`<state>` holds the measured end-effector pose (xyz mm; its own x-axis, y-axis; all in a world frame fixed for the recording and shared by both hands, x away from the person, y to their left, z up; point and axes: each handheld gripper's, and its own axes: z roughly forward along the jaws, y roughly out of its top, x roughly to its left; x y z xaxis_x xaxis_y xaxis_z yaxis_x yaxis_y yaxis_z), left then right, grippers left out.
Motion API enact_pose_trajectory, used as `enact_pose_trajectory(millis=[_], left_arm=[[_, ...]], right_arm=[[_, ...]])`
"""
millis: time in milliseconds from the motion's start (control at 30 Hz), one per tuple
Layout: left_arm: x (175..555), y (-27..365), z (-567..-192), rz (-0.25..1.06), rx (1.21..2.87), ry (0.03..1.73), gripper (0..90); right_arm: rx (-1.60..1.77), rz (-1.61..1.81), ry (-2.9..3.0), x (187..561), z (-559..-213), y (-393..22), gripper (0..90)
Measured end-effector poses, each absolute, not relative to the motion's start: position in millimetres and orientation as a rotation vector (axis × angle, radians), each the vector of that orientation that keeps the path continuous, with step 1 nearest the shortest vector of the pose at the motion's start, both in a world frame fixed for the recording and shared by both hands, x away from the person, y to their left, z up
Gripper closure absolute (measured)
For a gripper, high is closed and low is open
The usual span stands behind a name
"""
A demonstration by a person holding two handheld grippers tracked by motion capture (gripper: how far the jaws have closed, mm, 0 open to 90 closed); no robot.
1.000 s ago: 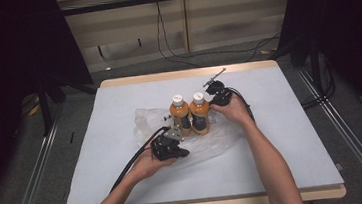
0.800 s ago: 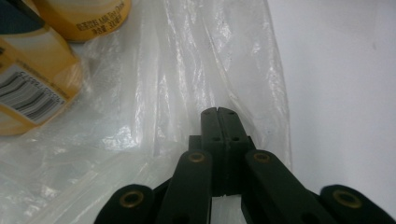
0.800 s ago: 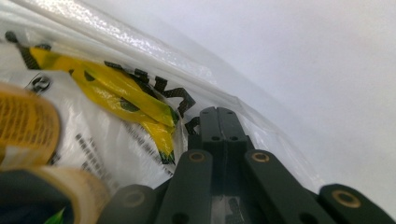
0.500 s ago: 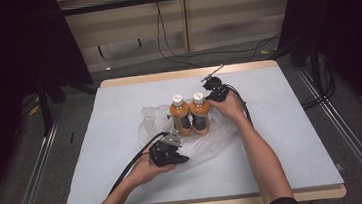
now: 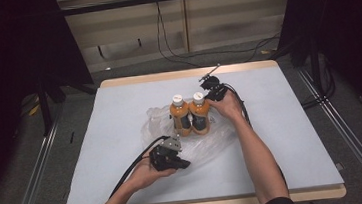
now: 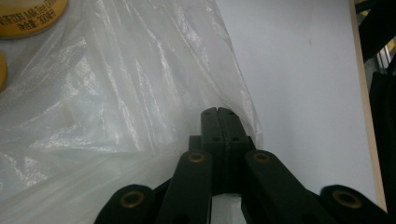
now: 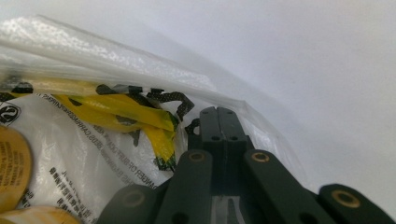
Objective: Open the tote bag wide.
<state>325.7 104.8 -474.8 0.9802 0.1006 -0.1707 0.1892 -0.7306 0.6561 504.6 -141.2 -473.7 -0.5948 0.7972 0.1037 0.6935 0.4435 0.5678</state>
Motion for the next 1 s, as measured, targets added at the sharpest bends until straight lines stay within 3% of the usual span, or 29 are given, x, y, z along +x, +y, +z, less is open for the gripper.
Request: enact_pose_trajectory(millis=[633, 867, 1000], left_arm=[[333.0, 122.3, -454.2, -0.083, 2.193, 0.283, 89.7], [335.8, 132.5, -449.9, -0.028, 2.138, 0.323, 82.7], [336.6, 135.7, -447.8, -0.004, 2.112, 0.353, 70.6]], right_arm=[[1.219, 1.138, 2.434, 466.8, -439.4, -169.6, 90.0], [1.170, 1.301, 2.330, 444.9, -432.1, -185.3, 90.0], [1.152, 1.346, 2.293, 433.2, -425.0, -191.9, 90.0]])
